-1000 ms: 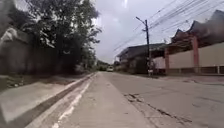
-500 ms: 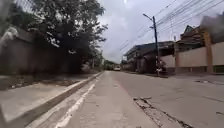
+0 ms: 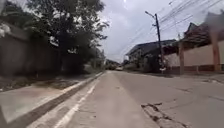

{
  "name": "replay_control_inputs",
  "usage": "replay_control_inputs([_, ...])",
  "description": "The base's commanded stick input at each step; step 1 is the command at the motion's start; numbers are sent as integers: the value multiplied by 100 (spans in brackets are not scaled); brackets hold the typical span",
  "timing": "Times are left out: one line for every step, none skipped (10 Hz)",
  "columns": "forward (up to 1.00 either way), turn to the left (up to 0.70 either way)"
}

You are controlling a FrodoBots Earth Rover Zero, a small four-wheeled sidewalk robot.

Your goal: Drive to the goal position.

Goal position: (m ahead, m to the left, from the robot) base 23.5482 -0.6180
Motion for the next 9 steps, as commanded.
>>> replay_control_inputs([70, 0])
replay_control_inputs([70, 0])
replay_control_inputs([70, 0])
replay_control_inputs([70, 0])
replay_control_inputs([70, 0])
replay_control_inputs([70, 0])
replay_control_inputs([70, 0])
replay_control_inputs([70, -12])
replay_control_inputs([70, -34])
